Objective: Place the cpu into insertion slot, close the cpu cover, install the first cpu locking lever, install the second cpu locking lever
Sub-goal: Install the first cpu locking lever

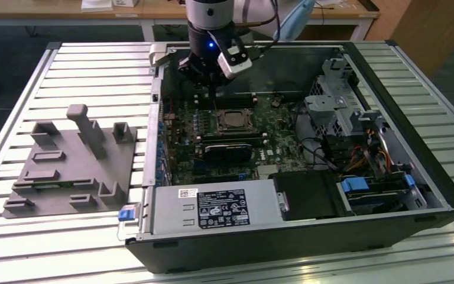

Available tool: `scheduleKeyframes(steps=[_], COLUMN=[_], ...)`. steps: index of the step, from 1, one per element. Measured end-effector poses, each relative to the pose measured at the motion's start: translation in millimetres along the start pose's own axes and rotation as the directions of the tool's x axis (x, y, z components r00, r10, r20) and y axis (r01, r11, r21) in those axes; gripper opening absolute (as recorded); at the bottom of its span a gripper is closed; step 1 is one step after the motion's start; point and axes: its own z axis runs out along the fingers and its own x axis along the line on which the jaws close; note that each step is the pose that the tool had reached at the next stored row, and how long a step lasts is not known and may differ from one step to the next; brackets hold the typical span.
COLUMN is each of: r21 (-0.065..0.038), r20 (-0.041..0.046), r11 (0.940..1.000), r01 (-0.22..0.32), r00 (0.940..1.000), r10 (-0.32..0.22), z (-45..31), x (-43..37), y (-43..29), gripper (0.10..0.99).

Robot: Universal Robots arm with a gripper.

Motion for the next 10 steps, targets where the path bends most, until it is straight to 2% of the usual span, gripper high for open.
scheduleKeyframes(steps=[6,10], r21=[0.000,0.000], r20=[0.0001,-0.0001], r11=[1.0000,1.0000], r01=[0.001,0.002], r00=[1.0000,1.0000], r10=[-0.001,-0.002], z=[2.8,5.0], x=[5.7,8.6], y=[2.5,7.1], gripper=[0.106,0.106])
